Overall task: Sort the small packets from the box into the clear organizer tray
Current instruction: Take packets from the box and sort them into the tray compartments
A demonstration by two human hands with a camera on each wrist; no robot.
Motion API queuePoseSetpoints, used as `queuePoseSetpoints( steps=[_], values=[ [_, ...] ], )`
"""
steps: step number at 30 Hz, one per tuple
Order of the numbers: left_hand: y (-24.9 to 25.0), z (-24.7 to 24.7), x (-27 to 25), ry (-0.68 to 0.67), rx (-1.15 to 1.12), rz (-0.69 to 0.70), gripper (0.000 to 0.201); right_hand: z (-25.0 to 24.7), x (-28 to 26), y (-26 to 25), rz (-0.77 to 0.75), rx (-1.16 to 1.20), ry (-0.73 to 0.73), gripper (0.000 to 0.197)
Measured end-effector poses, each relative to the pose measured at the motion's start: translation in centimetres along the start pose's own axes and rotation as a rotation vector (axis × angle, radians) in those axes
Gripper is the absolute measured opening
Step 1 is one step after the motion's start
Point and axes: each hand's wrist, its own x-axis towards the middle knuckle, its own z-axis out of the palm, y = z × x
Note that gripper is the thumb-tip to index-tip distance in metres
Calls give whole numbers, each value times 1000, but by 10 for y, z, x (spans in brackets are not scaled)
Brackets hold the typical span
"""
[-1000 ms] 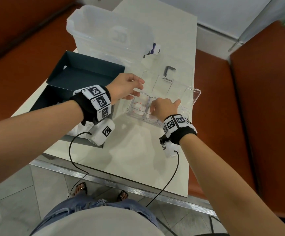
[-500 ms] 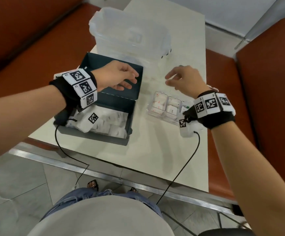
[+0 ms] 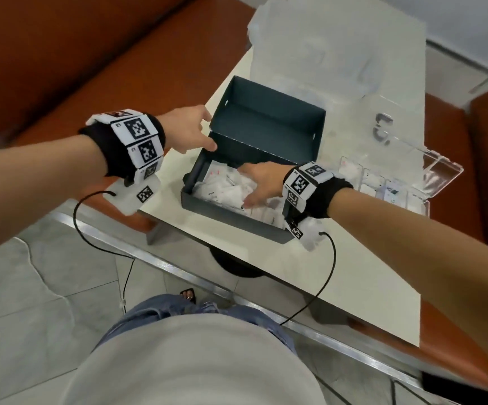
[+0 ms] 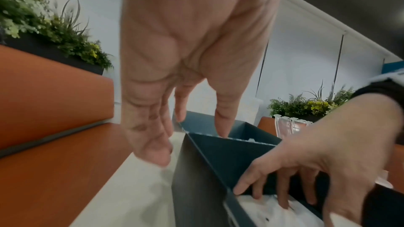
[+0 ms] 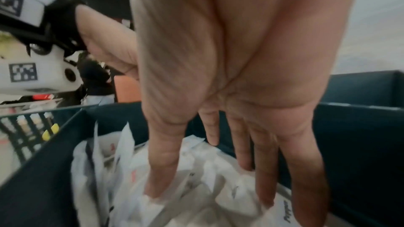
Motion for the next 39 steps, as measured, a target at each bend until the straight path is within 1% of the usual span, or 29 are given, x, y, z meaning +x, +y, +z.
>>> queuePoseSetpoints(
  steps=[2,3,5,6,9,12,14,17,22,25,27,29,31,32,34,35,37,39],
  values=[
    [-7,8,-1,-79,-69,-73,63,2,6,-7,1,-90,-23,82],
    [-8,12,0,-121,-102,-96,58,1,7,-9,-8,-88,-32,74],
    [-13,15,0,-170,-155,-113,44,-1,12,-15,-7,6,-48,59],
    [-16,15,1,-180,-182,-115,41,-2,13,-18,8,67,-56,54],
    [-20,11,2,-221,-281,-132,39,1,16,-23,31,136,-30,43],
    [-20,5,1,-245,-353,-160,40,1,17,-26,8,121,8,41],
    [-20,5,2,-238,-350,-159,43,-1,18,-26,10,165,17,41],
    [-17,4,5,-239,-336,-146,44,-2,16,-27,-10,202,59,34],
    [-20,4,9,-263,-349,-155,45,-9,9,-22,-36,223,190,27],
    [-22,4,11,-269,-362,-164,52,-18,2,-14,-8,255,273,24],
    [-21,1,11,-282,-323,-163,53,-27,-5,-9,29,334,338,20],
    [-17,-5,12,-250,-177,-150,51,-36,-15,-3,70,468,405,17],
    [-8,-17,12,-119,-23,-118,49,-45,-27,3,95,666,444,16],
    [-2,-25,11,-35,-1,-92,47,-50,-35,5,101,775,461,13],
    [11,-40,10,93,-81,3,38,-61,-50,9,85,972,505,5],
    [18,-45,9,122,-156,64,33,-66,-57,11,66,1052,534,3],
    [32,-51,4,126,-347,167,24,-75,-70,16,25,1175,589,9],
    [48,-50,-1,87,-556,228,29,-82,-81,20,-1,1255,601,10]
  ],
)
